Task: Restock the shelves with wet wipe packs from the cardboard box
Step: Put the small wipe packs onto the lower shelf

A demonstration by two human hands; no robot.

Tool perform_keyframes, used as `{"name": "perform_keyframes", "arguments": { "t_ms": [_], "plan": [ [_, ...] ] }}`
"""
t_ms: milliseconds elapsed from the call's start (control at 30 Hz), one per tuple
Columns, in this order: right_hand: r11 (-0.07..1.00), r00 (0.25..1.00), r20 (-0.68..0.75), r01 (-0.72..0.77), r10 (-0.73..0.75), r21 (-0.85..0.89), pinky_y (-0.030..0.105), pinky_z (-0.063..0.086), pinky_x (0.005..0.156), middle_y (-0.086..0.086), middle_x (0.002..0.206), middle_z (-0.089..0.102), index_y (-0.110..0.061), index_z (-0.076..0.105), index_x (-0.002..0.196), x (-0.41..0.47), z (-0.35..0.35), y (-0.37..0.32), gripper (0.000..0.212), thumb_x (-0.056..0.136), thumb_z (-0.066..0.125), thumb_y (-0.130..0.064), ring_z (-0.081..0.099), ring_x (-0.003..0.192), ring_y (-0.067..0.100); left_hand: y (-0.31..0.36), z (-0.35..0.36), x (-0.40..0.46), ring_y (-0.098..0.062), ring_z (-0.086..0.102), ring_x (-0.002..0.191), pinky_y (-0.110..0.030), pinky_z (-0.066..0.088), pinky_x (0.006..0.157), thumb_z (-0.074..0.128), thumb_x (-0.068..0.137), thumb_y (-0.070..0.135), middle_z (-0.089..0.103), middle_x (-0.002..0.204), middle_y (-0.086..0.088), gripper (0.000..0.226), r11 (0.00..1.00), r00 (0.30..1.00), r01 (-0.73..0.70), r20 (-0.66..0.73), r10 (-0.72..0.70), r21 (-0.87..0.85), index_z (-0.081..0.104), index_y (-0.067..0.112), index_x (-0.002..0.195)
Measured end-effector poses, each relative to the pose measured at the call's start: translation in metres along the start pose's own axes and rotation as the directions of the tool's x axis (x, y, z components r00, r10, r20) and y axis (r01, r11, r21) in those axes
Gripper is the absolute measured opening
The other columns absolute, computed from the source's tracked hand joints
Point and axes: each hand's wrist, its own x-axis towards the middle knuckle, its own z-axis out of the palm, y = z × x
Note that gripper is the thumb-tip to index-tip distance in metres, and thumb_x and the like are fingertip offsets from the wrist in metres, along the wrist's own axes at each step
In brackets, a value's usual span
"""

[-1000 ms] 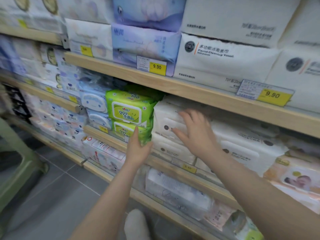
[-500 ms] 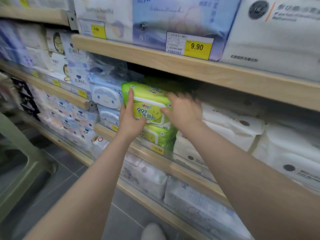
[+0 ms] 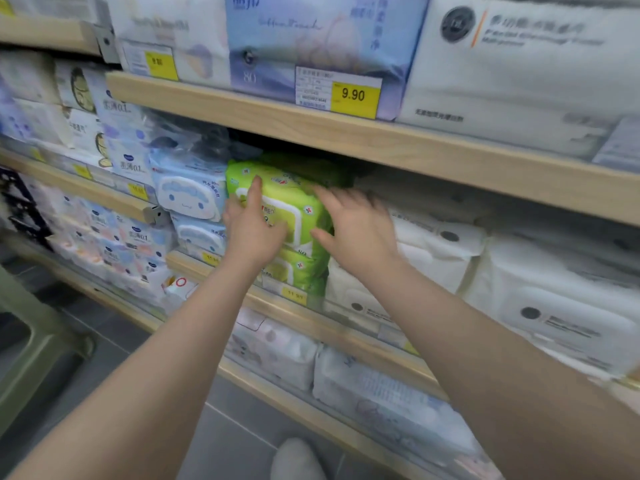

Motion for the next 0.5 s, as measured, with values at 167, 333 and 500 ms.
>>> {"name": "perform_keyframes", "arguments": {
  "t_ms": [167, 333, 500],
  "plan": [
    [0.978, 0.986, -0.166, -0.02, -0.015, -0.207, 0.045, 0.034, 0.101, 0.007, 0.132, 0.054, -0.019, 0.047, 0.132, -0.11, -0.026, 0.071, 0.058, 0.08, 0.066, -0.038, 0.051, 0.117, 0.029, 0.042, 0.019, -0.058, -0.034, 0.014, 0.139, -0.048, 0.018, 0.111, 0.052, 0.08, 0.035, 0.013, 0.153, -0.019, 0.072, 0.921, 0.929, -0.366, -0.003, 0.37, 0.13, 0.028, 0.02, 0.145],
    [0.922, 0.978, -0.128, -0.197, 0.163, -0.333, 0.053, 0.03, 0.101, 0.01, 0.134, 0.052, -0.022, 0.042, 0.136, -0.188, -0.061, 0.145, 0.057, 0.085, 0.054, -0.045, 0.046, 0.121, 0.031, 0.095, 0.069, -0.102, -0.033, 0.021, 0.138, -0.066, 0.012, 0.105, 0.043, 0.08, 0.049, 0.027, 0.149, -0.016, 0.059, 0.769, 0.804, -0.593, 0.119, 0.583, 0.238, 0.041, 0.032, 0.137],
    [0.871, 0.942, -0.172, -0.334, 0.29, -0.36, 0.061, 0.025, 0.098, 0.006, 0.131, 0.053, -0.031, 0.047, 0.132, -0.209, -0.072, 0.173, 0.055, 0.083, 0.048, -0.057, 0.049, 0.12, 0.03, 0.13, 0.113, -0.127, -0.033, 0.033, 0.132, -0.075, 0.019, 0.097, 0.034, 0.093, 0.041, 0.042, 0.138, -0.009, 0.042, 0.718, 0.787, -0.612, 0.166, 0.594, 0.333, 0.04, 0.038, 0.135]
  ]
}}
